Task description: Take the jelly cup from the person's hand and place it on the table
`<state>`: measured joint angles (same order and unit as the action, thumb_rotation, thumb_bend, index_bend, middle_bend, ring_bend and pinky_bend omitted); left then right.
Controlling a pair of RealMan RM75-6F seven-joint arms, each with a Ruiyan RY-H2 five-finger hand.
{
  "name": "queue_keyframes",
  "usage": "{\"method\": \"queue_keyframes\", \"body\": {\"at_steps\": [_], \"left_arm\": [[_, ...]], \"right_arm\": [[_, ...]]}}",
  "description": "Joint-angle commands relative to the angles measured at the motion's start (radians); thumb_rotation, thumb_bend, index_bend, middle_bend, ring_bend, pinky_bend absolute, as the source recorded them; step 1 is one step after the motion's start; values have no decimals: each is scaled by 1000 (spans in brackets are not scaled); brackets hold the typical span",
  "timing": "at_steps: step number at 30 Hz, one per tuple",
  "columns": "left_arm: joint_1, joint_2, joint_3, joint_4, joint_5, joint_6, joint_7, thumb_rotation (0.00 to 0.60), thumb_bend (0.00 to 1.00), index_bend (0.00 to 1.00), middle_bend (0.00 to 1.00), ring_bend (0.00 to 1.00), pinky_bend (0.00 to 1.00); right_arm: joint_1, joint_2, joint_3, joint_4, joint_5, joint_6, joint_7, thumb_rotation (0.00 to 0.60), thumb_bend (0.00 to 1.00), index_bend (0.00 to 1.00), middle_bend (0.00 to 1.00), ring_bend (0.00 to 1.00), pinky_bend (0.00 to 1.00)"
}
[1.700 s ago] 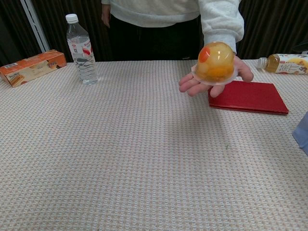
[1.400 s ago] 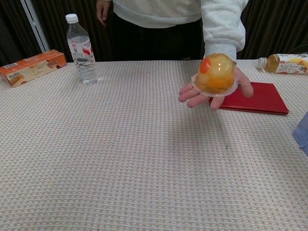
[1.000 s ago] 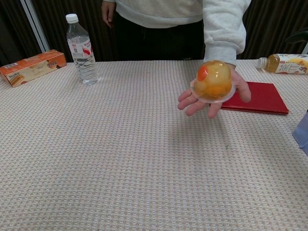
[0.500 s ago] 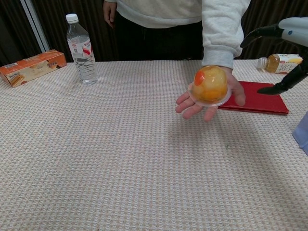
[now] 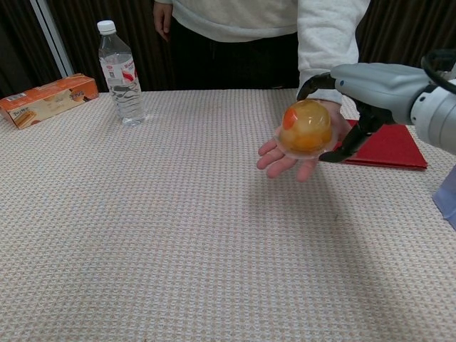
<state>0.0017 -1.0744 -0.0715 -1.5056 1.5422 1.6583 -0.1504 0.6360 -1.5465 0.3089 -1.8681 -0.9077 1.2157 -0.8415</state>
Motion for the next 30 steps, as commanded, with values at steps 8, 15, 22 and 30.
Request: {"method": "queue_keyframes", "body": {"at_steps": [8,15,22,30], "left_arm": [[-1,2,-1,-1,-3,-3,-7,600,0,32,0,0,0],[0,2,0,-4,-1,-1,-4,600,0,34,0,0,0],[1,1,-1,-6,-2,2,-5,600,0,35,0,0,0],[2,1,-3,-5,-3,4,-4,600,0,35,0,0,0]], "right_arm": [[44,-74,0,107,-27,54,15,600,225,470,414,325,384],[46,-88,-21,158,-61,70,48,600,265,626,587,500,499],[42,-64,-20,126,-130,98,94,600,292,671,622,530,530],[-14,69,-36,-18,-202,155,111,600,295,678,629,532,533]]}}
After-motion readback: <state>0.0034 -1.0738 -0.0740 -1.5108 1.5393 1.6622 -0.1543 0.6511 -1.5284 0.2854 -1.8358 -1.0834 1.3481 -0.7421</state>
